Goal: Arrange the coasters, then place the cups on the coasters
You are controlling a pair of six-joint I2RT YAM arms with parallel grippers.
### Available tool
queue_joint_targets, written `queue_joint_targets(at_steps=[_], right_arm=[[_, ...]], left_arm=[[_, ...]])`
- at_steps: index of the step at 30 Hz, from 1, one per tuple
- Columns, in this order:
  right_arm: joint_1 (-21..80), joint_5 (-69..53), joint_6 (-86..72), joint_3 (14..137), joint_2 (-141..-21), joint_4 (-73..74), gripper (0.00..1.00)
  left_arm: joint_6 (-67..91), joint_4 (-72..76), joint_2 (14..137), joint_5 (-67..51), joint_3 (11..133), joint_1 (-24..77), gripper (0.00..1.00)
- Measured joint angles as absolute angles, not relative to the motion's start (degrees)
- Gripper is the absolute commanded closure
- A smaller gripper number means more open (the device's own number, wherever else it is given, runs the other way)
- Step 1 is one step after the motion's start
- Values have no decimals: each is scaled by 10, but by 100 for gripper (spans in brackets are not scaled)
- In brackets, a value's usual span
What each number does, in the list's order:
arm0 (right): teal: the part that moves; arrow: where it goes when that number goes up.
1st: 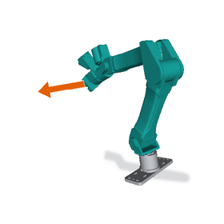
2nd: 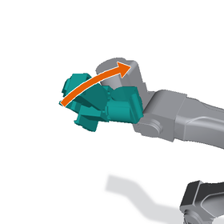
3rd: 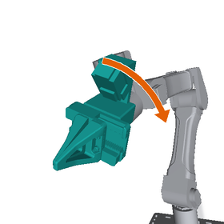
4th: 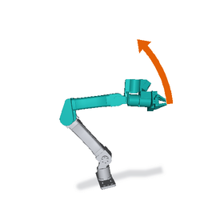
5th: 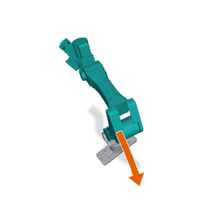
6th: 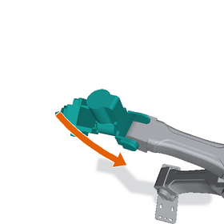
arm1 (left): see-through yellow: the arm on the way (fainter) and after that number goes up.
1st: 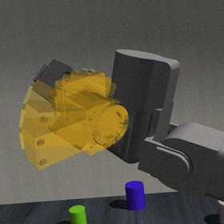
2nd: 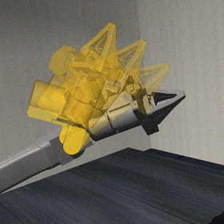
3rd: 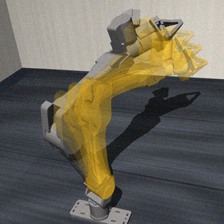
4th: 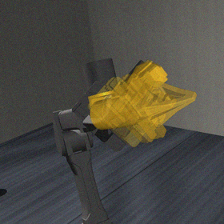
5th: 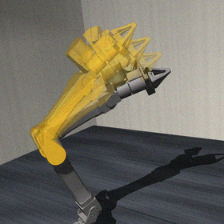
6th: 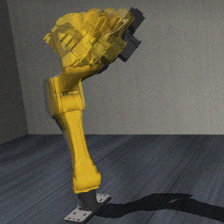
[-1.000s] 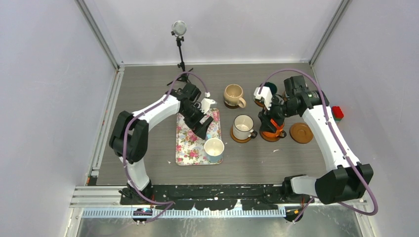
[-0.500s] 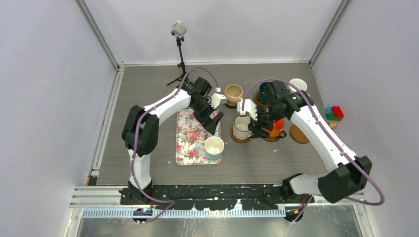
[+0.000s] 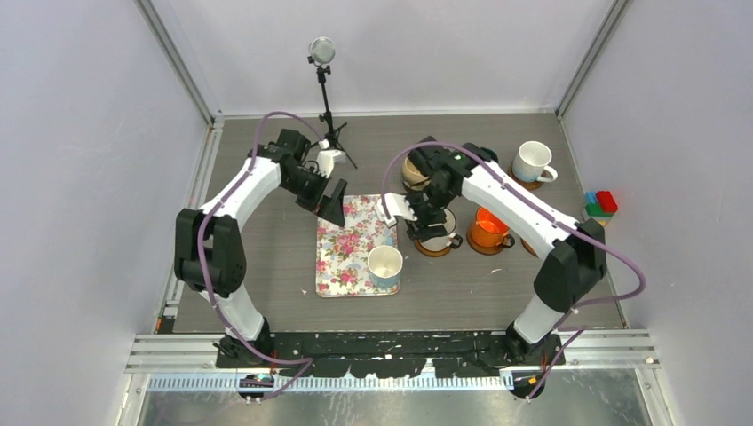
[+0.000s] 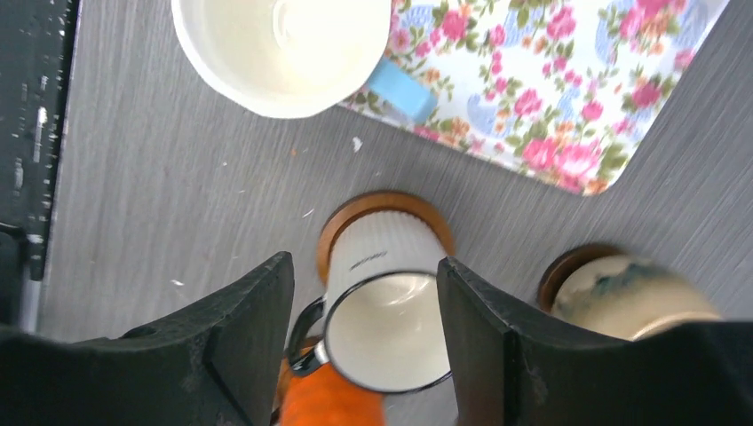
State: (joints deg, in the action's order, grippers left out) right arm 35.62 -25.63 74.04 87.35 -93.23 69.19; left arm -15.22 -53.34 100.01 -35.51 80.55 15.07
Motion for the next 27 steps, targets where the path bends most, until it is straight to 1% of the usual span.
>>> queue_joint_targets(at_steps=[6,10,17,27], right_arm=[[392,-242,805,947,-1006,705,33],[412,-226,840,971,-1037,705,33],[438,-199,898,972,-1061,707,32],[443,-191,946,960,-1068,697,32]], left_arm=[[-149,-537,968,-373,778,141,0],[-149,-537,964,-381,778,141,0],[-149,-537,964,-387,778,135,0],[-149,-537,964,-387,774,114,0]])
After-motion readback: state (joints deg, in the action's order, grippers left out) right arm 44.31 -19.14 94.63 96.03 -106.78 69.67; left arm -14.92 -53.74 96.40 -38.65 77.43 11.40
